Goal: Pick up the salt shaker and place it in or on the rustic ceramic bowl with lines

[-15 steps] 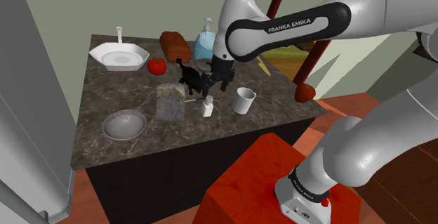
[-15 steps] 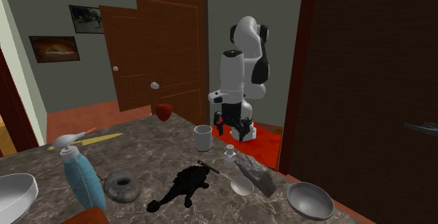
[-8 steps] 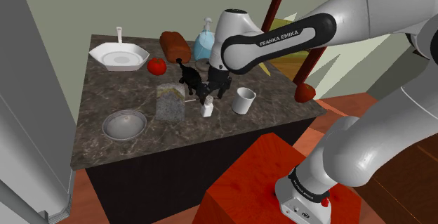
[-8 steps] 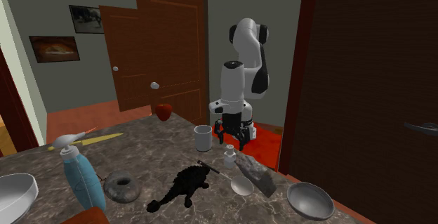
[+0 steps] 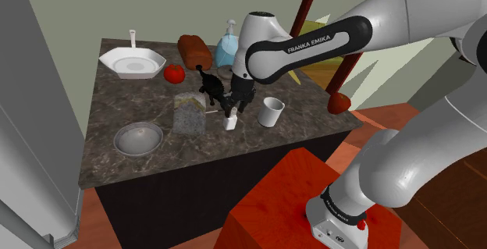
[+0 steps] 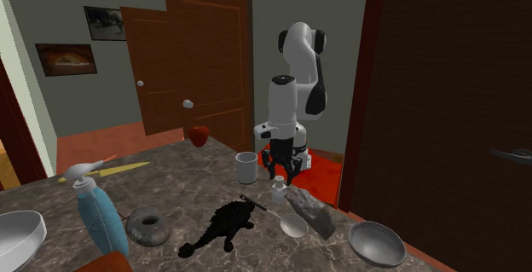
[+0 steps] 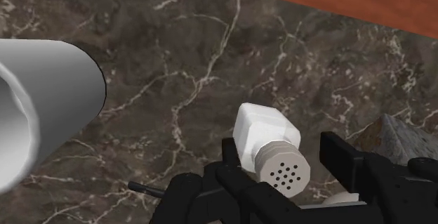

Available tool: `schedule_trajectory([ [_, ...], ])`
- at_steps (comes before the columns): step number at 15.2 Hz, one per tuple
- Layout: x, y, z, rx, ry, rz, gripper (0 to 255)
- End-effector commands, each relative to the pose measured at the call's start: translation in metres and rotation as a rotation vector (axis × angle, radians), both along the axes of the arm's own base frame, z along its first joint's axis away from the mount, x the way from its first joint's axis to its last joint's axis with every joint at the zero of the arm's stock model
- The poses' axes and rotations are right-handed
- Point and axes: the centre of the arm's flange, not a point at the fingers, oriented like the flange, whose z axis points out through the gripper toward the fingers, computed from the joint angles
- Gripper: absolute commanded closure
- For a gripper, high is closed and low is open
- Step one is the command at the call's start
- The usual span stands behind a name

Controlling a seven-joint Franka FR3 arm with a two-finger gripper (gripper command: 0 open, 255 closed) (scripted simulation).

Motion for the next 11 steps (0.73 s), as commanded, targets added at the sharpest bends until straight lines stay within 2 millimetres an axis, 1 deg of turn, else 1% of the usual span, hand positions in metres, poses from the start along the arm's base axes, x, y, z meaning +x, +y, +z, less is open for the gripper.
schedule_trajectory([
  [1, 0.0, 0.0, 0.0, 0.0, 0.0, 0.0, 255],
  [9, 0.0, 0.0, 0.0, 0.0, 0.0, 0.0, 255],
  [11, 0.0, 0.0, 0.011, 0.0, 0.0, 0.0, 255],
])
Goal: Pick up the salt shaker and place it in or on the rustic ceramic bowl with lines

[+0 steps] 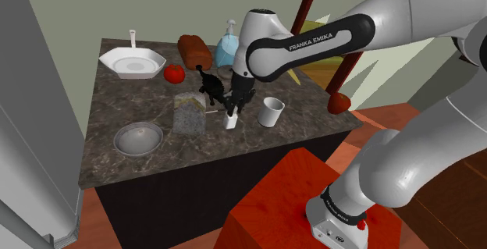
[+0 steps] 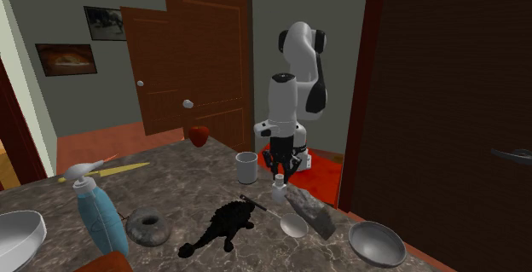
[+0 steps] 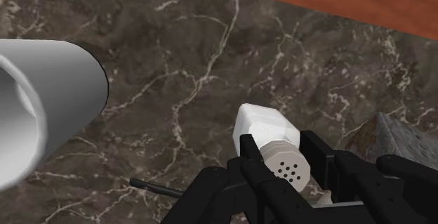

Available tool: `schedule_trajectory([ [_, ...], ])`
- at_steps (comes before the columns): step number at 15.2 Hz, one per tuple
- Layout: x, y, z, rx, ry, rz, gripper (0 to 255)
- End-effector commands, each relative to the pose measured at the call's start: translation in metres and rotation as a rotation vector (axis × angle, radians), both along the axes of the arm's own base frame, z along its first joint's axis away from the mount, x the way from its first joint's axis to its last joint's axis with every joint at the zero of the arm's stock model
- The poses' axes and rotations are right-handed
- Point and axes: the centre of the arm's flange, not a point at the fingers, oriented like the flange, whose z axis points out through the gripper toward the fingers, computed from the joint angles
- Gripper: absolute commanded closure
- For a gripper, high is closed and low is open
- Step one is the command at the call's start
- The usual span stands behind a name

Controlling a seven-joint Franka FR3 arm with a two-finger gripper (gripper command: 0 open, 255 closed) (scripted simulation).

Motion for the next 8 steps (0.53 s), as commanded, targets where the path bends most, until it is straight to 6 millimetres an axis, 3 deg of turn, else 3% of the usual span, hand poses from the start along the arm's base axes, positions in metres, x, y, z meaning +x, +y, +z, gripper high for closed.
schedule_trajectory([
  [1, 0.0, 0.0, 0.009, 0.0, 0.0, 0.0, 255],
  [8, 0.0, 0.0, 0.046, 0.0, 0.0, 0.0, 255],
])
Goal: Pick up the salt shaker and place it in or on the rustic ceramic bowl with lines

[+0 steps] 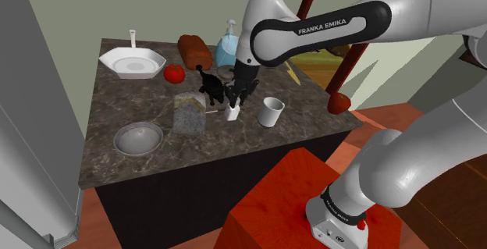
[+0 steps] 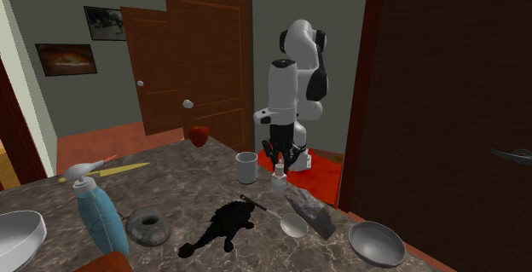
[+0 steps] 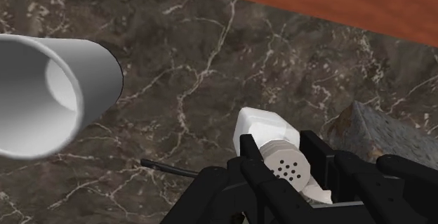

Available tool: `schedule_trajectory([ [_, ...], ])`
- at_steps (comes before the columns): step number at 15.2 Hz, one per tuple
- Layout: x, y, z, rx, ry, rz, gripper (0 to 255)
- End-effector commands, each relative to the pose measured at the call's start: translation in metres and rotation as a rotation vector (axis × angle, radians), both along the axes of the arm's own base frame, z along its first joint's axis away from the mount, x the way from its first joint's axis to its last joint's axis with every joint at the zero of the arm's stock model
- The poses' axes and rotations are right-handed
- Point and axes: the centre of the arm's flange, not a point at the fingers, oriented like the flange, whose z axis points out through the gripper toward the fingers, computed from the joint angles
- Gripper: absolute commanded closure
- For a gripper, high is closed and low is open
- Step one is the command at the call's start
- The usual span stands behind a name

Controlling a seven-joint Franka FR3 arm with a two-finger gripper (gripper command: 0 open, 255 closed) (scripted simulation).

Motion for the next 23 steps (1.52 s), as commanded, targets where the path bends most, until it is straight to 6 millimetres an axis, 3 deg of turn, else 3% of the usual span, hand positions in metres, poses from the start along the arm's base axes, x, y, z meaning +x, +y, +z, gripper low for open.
schedule_trajectory([
  [1, 0.0, 0.0, 0.011, 0.0, 0.001, 0.0, 255],
  [14, 0.0, 0.0, 0.075, 0.0, 0.001, 0.0, 255],
  [23, 0.035, 0.113, 0.091, 0.0, 0.001, 0.0, 255],
])
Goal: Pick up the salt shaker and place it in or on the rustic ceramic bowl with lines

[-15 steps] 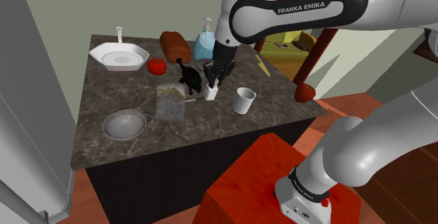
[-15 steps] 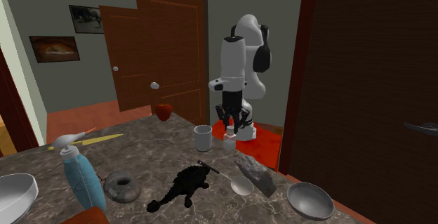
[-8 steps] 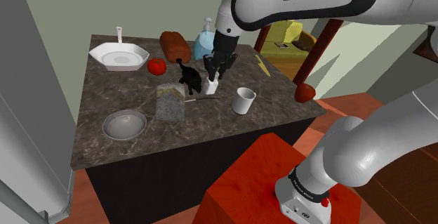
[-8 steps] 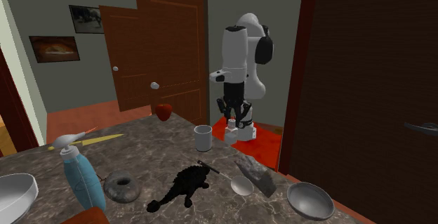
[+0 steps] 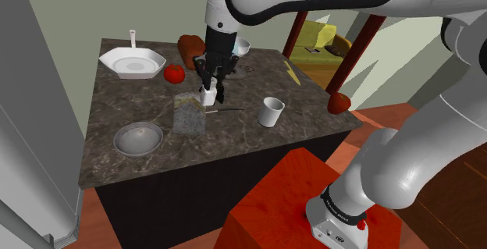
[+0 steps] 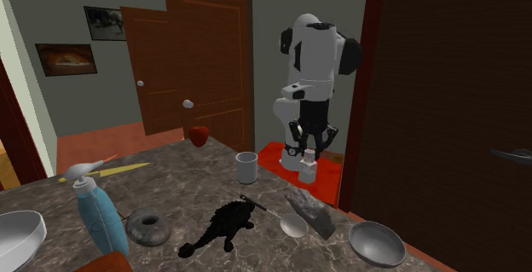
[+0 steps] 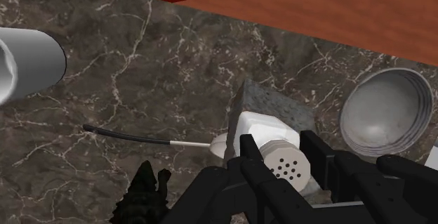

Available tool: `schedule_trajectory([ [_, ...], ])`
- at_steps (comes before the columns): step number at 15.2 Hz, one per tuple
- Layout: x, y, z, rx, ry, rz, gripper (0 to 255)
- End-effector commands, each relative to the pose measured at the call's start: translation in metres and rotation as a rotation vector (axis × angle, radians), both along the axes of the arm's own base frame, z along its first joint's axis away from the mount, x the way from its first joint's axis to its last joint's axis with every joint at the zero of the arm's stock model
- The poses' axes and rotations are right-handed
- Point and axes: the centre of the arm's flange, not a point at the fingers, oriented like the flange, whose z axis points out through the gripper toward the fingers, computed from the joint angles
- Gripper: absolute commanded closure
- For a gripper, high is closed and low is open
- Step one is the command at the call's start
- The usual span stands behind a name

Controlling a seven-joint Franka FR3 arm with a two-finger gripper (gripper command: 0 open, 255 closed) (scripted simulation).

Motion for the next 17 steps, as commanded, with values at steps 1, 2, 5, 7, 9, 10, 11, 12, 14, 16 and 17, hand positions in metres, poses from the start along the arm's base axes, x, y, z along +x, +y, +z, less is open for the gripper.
schedule_trajectory([
  [1, 0.008, 0.023, 0.003, 0.001, 0.0, -0.001, 255],
  [2, 0.011, 0.035, 0.005, 0.001, 0.0, -0.001, 255],
  [5, 0.023, 0.073, 0.01, 0.001, 0.0, -0.001, 255],
  [7, 0.031, 0.098, 0.013, 0.001, 0.0, -0.001, 255],
  [9, 0.039, 0.123, 0.017, 0.001, 0.0, -0.001, 255],
  [10, 0.043, 0.135, 0.019, 0.001, 0.0, -0.001, 255],
  [11, 0.047, 0.148, 0.02, 0.001, 0.0, -0.001, 255],
  [12, 0.051, 0.16, 0.022, 0.001, 0.0, -0.001, 255],
  [14, 0.062, 0.196, 0.027, 0.001, 0.0, -0.001, 255],
  [16, 0.062, 0.196, 0.017, 0.001, 0.0, -0.001, 255],
  [17, 0.062, 0.196, 0.011, 0.001, 0.0, -0.001, 255],
])
